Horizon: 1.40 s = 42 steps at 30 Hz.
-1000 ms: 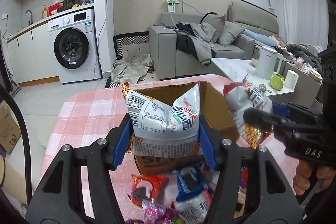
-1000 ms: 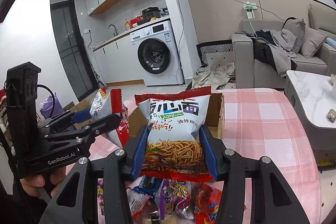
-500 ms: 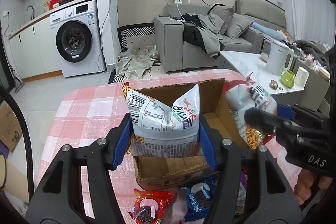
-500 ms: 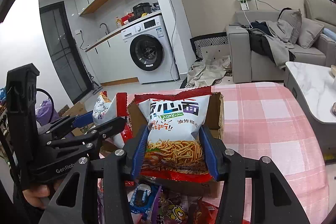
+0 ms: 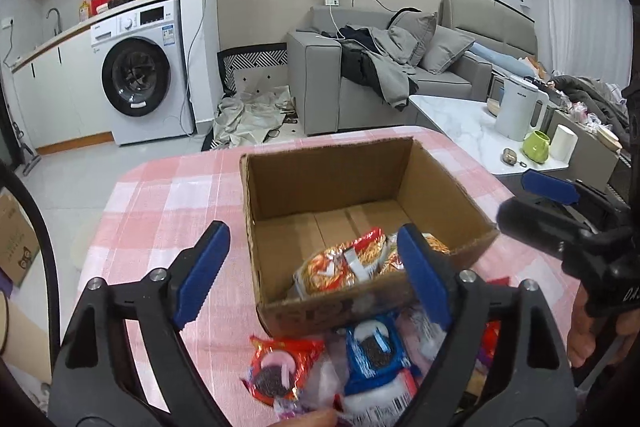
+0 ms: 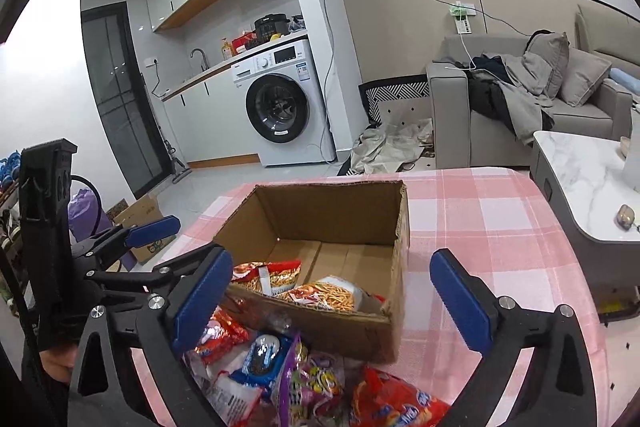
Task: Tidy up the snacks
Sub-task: 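Open both grippers over the box and withdraw from it, then move the right gripper to the red wafer packet and close on it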
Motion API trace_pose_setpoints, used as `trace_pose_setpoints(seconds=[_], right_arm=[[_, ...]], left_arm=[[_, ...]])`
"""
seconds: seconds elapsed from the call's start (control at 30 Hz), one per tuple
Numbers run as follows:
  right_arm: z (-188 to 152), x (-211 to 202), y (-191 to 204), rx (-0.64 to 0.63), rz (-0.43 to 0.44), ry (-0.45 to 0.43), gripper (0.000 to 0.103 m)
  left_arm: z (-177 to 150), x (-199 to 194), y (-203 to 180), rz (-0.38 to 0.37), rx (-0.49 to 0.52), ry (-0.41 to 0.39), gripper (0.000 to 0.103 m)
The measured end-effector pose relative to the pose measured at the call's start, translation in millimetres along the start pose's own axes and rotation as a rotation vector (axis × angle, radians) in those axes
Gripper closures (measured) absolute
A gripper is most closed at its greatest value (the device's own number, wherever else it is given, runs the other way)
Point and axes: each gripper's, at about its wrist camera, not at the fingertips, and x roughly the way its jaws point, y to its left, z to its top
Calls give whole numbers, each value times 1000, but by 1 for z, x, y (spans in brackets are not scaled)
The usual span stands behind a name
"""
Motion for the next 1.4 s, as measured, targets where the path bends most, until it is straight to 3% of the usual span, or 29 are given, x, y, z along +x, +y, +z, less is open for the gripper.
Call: trace_pose_setpoints(seconds=[0.07,0.13,0.7,1.4], right_arm=[[-4,-8,-3,-1,-6,6,0],[-10,-15,-6,-1,-18,9,0],[-56,-58,-13,-3,-63,65,0],[-105,-70,-22,18,-124,191,0]], left_arm=[[-8,-10,1,-6,-1,-3,13],[-17,-22,2,4,-1,-12,0],[-92,-104,5,28,4,-19,0],[-138,-111,15,19,-34,68,0]])
